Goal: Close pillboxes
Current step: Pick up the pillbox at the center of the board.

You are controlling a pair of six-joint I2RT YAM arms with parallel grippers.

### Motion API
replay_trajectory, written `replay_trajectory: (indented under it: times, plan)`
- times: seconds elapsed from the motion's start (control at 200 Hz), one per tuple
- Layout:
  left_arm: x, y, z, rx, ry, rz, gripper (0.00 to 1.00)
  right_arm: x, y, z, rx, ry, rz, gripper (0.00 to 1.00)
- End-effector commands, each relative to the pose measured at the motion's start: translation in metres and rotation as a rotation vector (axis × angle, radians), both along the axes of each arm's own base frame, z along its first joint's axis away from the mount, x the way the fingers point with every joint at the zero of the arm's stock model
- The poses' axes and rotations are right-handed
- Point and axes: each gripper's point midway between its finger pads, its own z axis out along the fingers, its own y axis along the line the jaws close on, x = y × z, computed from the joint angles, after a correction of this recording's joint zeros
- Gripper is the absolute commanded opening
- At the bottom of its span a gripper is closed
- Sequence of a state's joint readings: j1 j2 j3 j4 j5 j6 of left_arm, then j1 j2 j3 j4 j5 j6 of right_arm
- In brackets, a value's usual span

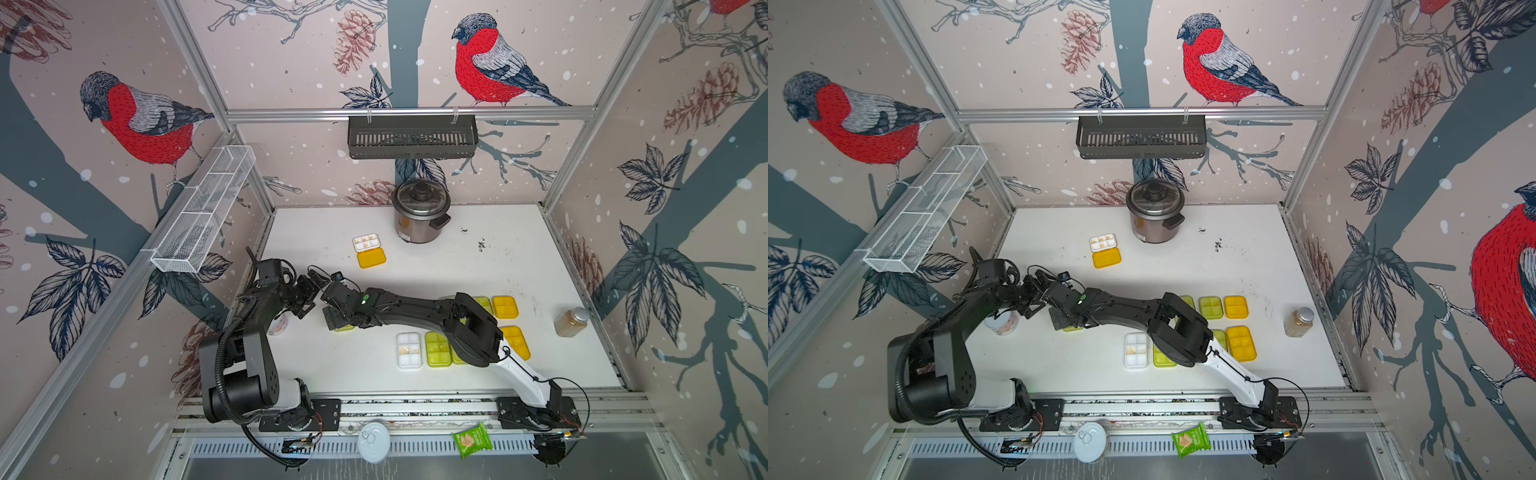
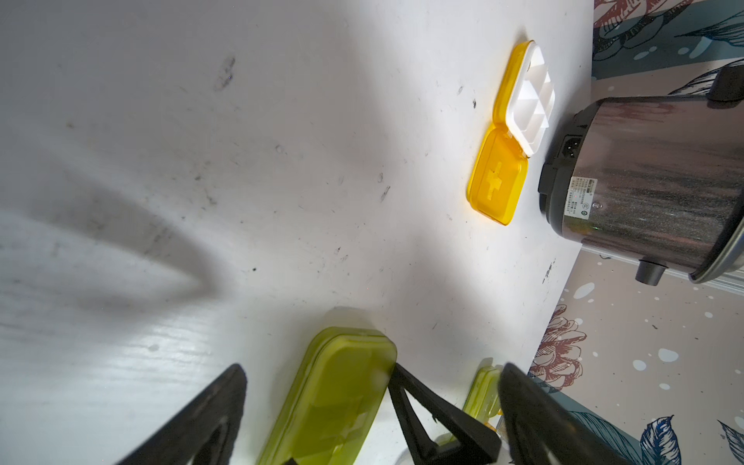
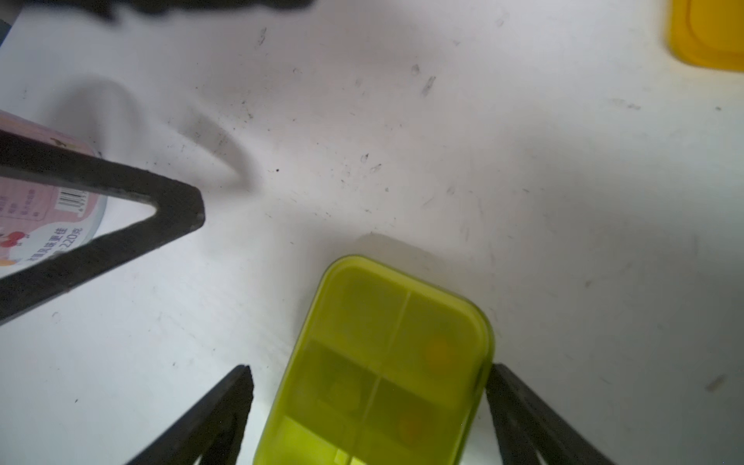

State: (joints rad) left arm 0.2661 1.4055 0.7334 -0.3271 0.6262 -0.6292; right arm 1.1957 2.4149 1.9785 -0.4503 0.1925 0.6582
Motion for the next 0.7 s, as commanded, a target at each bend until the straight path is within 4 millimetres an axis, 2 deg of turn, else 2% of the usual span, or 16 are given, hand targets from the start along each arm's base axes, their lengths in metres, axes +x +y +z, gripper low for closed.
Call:
replay_trajectory:
  times: [0.0, 0.095, 0.225, 0.45, 0.695]
  plan:
    - [0.001, 0.001, 0.002, -0.004, -0.002, 0.003, 0.97, 0.003, -0.005, -0.006, -0.037, -0.014, -0.042, 0.92]
    - [0.001, 0.000, 0.003, -0.006, -0.005, 0.001, 0.97, 0.008, -0.012, -0.017, -0.090, -0.034, -0.065, 0.91]
    - [0.001, 0.000, 0.002, -0.010, -0.003, 0.002, 0.97, 0.011, -0.022, -0.018, -0.117, -0.052, -0.078, 0.83]
    - [0.001, 0.000, 0.002, -0.015, -0.007, 0.001, 0.97, 0.013, -0.038, 0.003, -0.094, -0.096, -0.098, 0.75]
    - [0.002, -0.001, 0.004, -0.023, -0.017, -0.004, 0.97, 0.026, -0.059, 0.029, -0.029, -0.122, -0.139, 0.73]
